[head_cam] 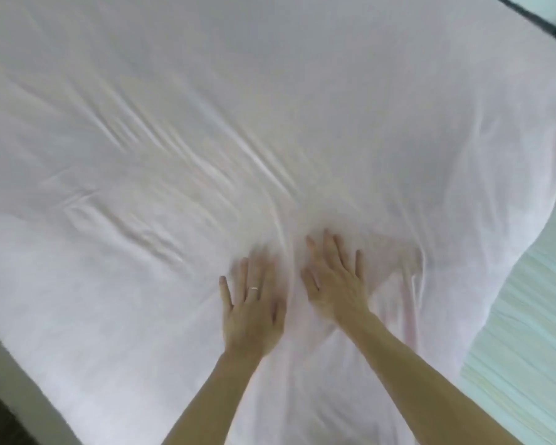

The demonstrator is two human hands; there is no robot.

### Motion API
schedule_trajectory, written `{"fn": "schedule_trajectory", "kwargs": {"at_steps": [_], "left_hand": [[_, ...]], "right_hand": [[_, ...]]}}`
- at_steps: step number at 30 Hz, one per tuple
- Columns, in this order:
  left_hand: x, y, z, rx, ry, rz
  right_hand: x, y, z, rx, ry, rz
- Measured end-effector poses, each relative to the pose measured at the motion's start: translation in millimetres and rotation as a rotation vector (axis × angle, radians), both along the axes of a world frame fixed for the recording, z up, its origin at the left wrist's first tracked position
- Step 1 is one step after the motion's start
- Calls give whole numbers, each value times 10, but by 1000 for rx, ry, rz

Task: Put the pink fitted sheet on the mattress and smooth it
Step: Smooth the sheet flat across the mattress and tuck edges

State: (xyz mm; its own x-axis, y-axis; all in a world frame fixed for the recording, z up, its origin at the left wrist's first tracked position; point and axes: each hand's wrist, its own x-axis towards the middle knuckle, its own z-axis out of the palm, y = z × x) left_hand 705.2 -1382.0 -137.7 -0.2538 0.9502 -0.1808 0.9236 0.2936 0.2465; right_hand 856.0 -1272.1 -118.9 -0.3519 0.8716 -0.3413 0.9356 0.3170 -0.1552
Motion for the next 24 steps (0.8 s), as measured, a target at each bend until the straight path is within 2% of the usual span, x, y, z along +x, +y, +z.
{"fn": "schedule_trajectory", "kwargs": {"at_steps": [2,5,7,10,12,14,19,21,24], "left_hand": [[112,1,26,-60,6,141],[589,-125,70,-138,-50,199],[1188,-288,108,-205,-78,202],[2017,-438,164,-265,-122,252],[2357,-475,191,-295,-101,193],[2478,-472,197,-294,-63,160],[2318,-550,246,-244,-60,141],[2279,-598,289,-185,-71,189],[2113,-729,318,-165,-58,341]], "right_hand": [[532,41,-82,7,-60,62],[1588,203,-121,44,-165,-173],[2206,202,-30,-61,-175,-320],[2633,153,101,-155,-194,-393],[2610,155,177,-75,-123,-414],[2364,182,218,-4,5,-332],[1514,3,119,66,198,140],[1588,-52,-27,42,115,260],[2124,141,-121,-14,-45,26]]}}
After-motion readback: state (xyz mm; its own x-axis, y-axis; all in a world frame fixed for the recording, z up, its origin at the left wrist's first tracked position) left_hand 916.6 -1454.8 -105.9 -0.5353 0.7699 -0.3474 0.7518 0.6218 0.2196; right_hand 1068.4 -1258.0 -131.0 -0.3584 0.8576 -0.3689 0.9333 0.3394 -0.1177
